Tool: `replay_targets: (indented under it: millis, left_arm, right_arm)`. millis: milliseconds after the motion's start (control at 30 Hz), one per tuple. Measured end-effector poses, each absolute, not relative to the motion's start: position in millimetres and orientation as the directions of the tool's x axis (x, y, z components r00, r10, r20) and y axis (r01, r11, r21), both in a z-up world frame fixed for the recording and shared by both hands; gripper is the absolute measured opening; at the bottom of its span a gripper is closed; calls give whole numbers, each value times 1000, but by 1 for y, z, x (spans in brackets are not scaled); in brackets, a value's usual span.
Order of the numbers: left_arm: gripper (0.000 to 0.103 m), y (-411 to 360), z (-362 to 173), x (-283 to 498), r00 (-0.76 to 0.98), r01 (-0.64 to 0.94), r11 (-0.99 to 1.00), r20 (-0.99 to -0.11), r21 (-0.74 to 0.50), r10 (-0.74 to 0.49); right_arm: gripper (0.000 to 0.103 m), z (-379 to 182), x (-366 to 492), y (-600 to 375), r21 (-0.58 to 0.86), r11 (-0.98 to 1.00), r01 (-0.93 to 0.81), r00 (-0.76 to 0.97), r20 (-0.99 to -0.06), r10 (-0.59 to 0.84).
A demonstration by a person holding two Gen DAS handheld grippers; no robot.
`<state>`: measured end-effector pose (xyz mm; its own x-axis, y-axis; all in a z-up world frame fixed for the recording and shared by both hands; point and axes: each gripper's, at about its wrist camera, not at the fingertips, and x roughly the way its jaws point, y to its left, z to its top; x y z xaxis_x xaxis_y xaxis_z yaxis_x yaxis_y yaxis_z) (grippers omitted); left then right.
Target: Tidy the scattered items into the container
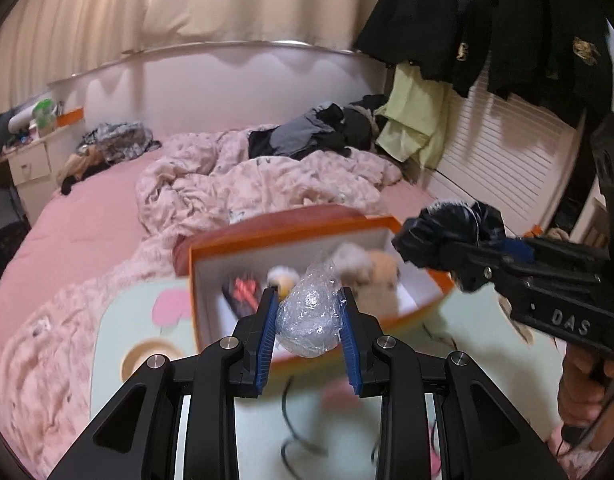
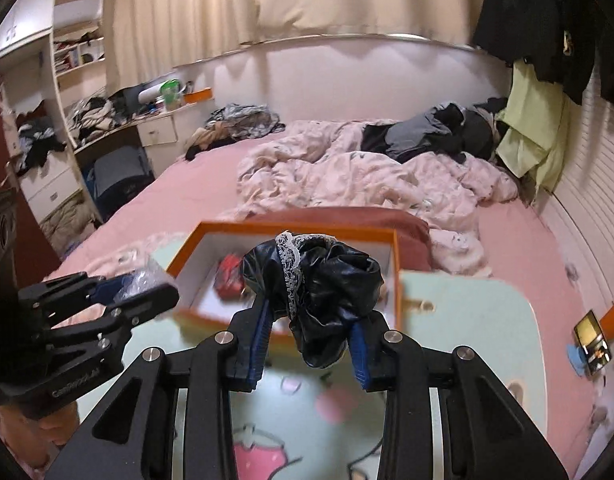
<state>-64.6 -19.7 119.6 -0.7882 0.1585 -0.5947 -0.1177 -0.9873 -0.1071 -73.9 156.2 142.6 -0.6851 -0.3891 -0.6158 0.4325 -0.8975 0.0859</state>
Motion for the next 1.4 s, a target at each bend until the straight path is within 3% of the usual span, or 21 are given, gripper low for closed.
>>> replay_targets:
  millis: [367, 467, 533, 600, 633, 667, 933, 1200, 1400]
  left_arm:
    - [29, -20, 85, -156, -647, -56, -994, -755, -98, 111]
    - [52, -22, 77, -164, -607, -48, -994, -788, -97, 106]
    - [76, -28, 78, -159, -632, -23, -996, -771, -85, 80]
    - [86, -35, 82, -152, -663, 7, -996, -746, -91, 63]
    - [89, -38, 84, -150, -669, 14, -995, -740, -99, 64]
    - [90, -41, 86, -147, -671, 19, -994, -738, -108, 67]
    - [90, -49, 92, -135, -664, 63, -996, -747, -64, 6]
    - [94, -43, 106, -81, -715, 32, -996, -698, -80, 33]
    - [97, -28, 77, -31, -721, 9, -996, -691, -93, 58]
  right_arm:
    - [36, 108, -151, 148, 224, -888, 401, -557, -710, -430]
    - [43, 96, -165, 143, 256, -878, 405, -509, -734, -449]
    - [48, 93, -170, 146, 255, -894, 368, -515, -745, -424]
    - [59, 99, -167, 152, 246, -908, 339, -564, -719, -406]
    - [73, 101, -165, 154, 236, -915, 328, -584, -710, -392]
    - [80, 106, -162, 157, 216, -924, 315, -610, -700, -372]
    - [80, 122, -141, 164, 108, -951, 289, -679, -677, -283]
    - [80, 129, -102, 178, 126, -940, 317, -694, -645, -320]
    - [80, 108, -52, 182, 99, -930, 354, -677, -658, -328]
